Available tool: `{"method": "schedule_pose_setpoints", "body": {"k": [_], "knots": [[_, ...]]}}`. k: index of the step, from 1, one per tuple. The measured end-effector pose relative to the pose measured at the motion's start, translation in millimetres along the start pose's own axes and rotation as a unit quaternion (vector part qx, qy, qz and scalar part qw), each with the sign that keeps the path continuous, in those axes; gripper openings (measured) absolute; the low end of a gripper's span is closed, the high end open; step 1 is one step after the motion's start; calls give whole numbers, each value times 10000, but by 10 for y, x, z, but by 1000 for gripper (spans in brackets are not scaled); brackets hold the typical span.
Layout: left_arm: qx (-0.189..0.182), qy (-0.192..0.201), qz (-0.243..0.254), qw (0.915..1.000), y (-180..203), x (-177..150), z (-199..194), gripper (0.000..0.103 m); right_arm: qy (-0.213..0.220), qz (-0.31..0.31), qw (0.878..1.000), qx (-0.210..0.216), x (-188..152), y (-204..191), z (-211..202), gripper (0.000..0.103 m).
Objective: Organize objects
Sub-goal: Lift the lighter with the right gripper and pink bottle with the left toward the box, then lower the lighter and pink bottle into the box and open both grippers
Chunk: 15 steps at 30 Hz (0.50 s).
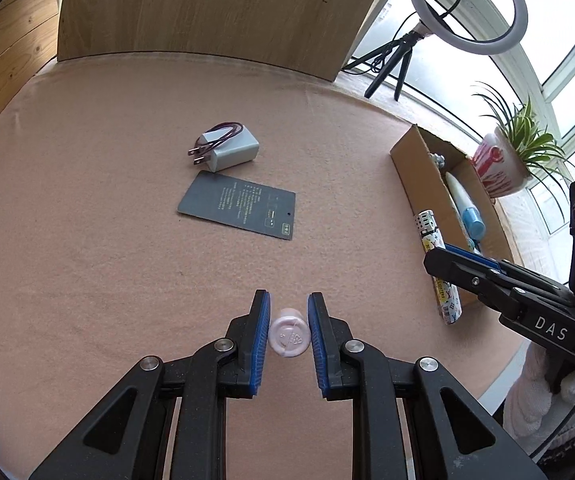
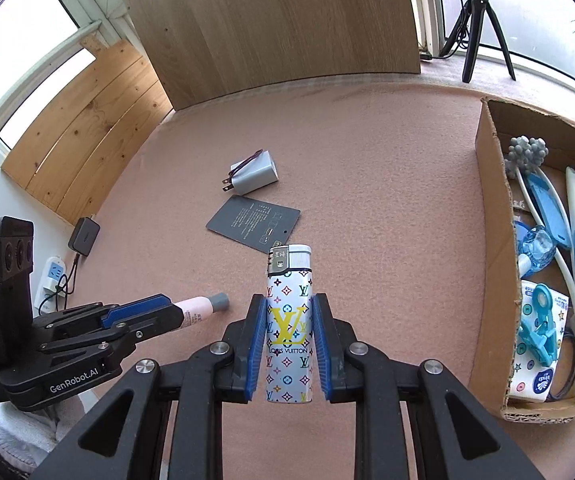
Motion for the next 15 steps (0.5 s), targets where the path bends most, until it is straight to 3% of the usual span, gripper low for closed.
{"method": "schedule_pose_setpoints", "body": {"k": [7, 15], "knots": [[-364, 21, 345, 9987, 508, 176, 256, 21, 444, 217, 9980, -392, 205, 458, -426, 21], [-613, 114, 585, 9963, 933, 375, 389, 21, 738, 550, 9924, -818, 219, 982, -832, 21]]}}
Point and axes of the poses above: each gripper's, at about its wrist camera, not at the fingertips, and z roughly the way its jaws point, y to its right, x to its top, the point moved 8 cm from there along z, roughly the way its jaws point, and after that the axes turned 14 degrees about y, right-handed, at the moved point
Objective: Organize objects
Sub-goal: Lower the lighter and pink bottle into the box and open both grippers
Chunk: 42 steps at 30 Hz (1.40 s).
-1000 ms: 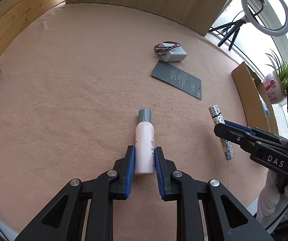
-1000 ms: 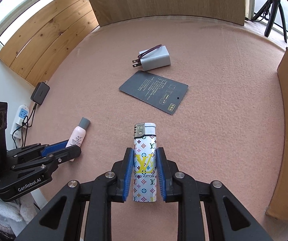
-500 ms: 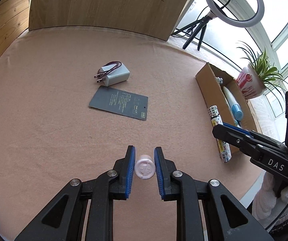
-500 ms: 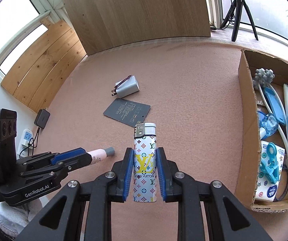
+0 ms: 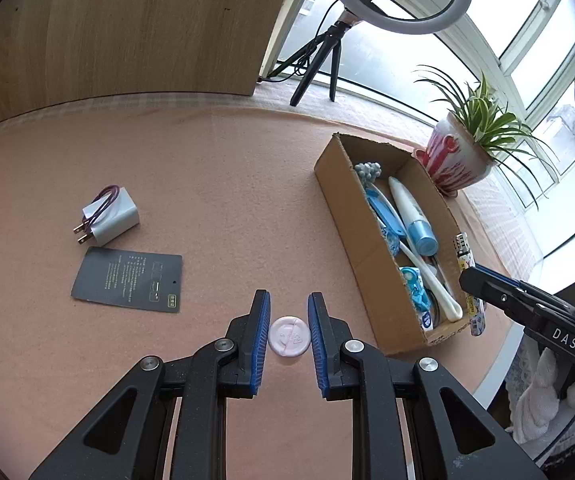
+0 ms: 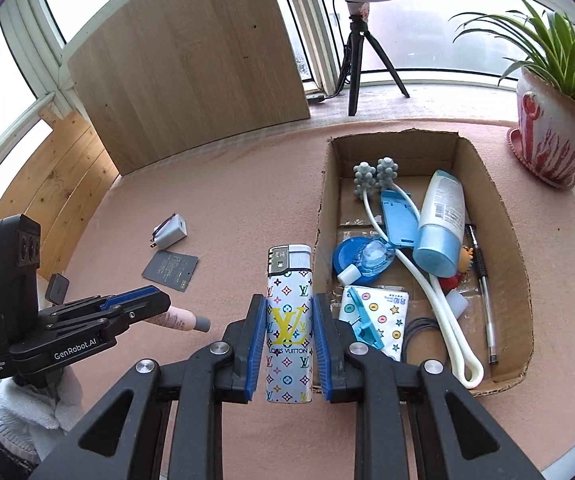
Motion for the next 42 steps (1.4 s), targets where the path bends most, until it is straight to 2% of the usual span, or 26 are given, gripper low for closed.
{"method": "schedule_pose_setpoints", "body": {"k": [8, 13, 21, 36, 37, 38, 40, 42], "knots": [[-330, 365, 391, 9980, 534, 523, 99, 21, 279, 256, 9988, -306, 139, 422, -219, 21], [-503, 366, 608, 9962, 884, 682, 294, 21, 352, 358, 9976, -478, 166, 664, -285, 21], [-550, 155, 797, 9952, 1238, 712, 715, 21, 332, 318, 9973, -572, 159, 850, -284, 21], [-417, -253, 831, 9953, 1361, 689, 1352, 22, 191, 387, 9973, -589, 70, 1002, -164, 21], [-407, -285, 812, 9955, 1365, 700, 1386, 31, 182, 380, 9974, -587, 70, 1006, -156, 21], [-361, -285, 749, 9961, 1356, 724, 1414, 52, 178, 370, 9974, -585, 69, 1005, -151, 21], [-333, -239, 484, 9980, 1318, 778, 1441, 82, 223, 350, 9974, -589, 82, 998, -160, 22], [-440, -155, 285, 9985, 1299, 831, 1433, 84, 258, 303, 9972, -639, 102, 1001, -171, 36]]}}
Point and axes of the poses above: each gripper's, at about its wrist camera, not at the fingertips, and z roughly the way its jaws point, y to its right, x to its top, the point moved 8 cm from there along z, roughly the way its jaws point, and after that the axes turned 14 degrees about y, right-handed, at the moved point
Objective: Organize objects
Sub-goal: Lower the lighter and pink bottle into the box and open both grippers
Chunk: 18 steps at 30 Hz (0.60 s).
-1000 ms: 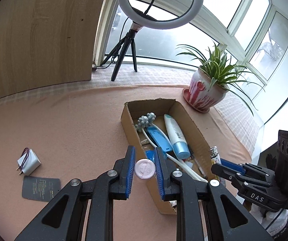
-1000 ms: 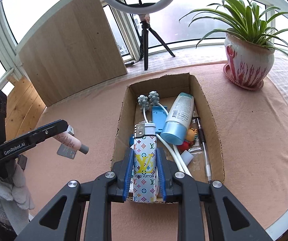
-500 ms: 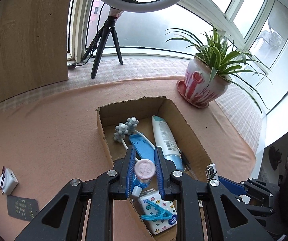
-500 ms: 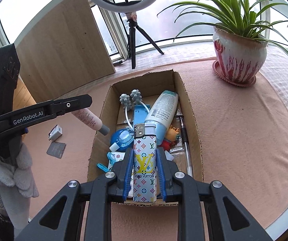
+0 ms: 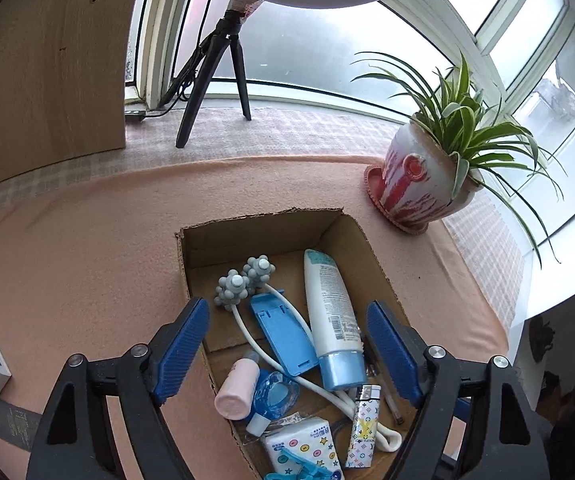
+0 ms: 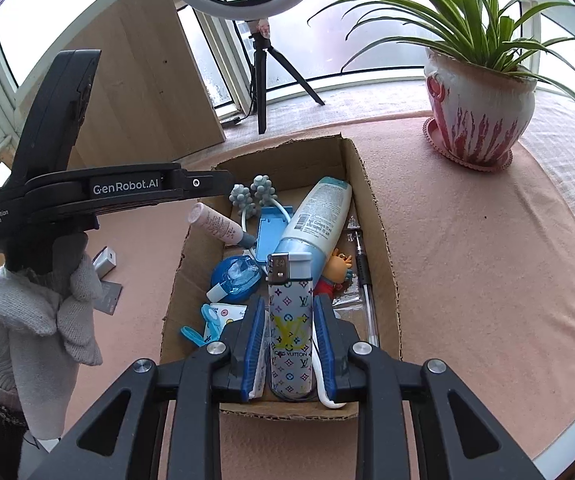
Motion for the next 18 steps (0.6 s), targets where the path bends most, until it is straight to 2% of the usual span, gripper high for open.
{"method": "schedule_pose_setpoints", "body": {"k": [1, 3, 10, 18], "knots": [[3, -7, 18, 10000, -4, 14, 5, 84, 16, -17, 10000, -4, 10, -2, -7, 49], [53, -13, 114, 9999, -9, 18, 8, 84, 125, -31, 9999, -50, 40, 5, -37, 57], [73, -70, 302, 9995, -1, -58, -43, 84, 180, 109, 9997, -83, 78, 37, -43, 61], [312, 102, 477, 9983, -66, -72, -226, 84, 152, 86, 9998, -77, 67, -30, -22, 61]]}}
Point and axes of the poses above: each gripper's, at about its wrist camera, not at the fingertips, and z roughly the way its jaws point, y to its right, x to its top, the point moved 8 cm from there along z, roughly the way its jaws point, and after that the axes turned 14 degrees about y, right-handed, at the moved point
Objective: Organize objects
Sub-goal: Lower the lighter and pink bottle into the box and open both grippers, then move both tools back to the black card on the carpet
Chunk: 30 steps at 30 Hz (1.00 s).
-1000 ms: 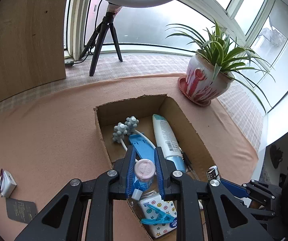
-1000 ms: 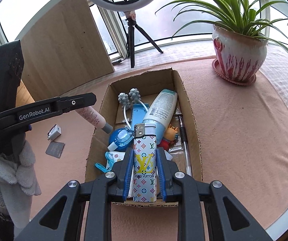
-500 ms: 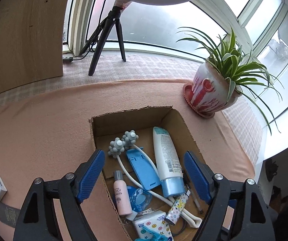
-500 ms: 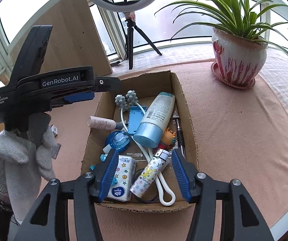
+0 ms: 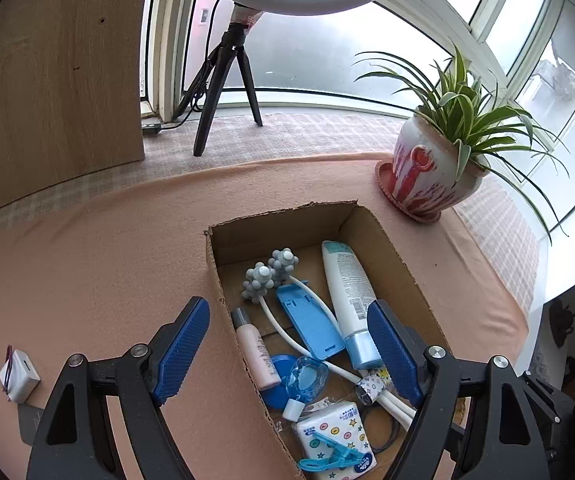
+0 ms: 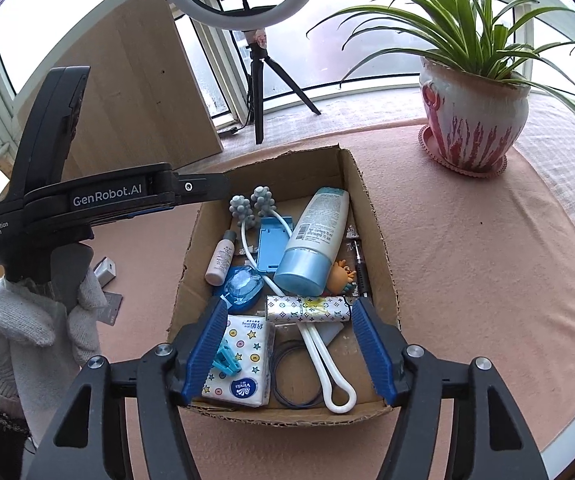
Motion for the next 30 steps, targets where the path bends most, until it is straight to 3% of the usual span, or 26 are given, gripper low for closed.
{"method": "schedule_pose_setpoints", "body": {"k": [16, 23, 30], "knots": [[317, 127, -50, 9994, -406, -222, -620, 84, -66, -50, 10000, -12, -125, -209, -48, 61], [610, -26, -438, 9972, -930, -633, -1017, 84, -86, -115, 9999, 74, -219, -435, -64, 61], [1090, -99, -954, 9894, -1649, -1163, -1561, 84, 82, -303, 9992, 245, -251, -746, -84, 61]]}}
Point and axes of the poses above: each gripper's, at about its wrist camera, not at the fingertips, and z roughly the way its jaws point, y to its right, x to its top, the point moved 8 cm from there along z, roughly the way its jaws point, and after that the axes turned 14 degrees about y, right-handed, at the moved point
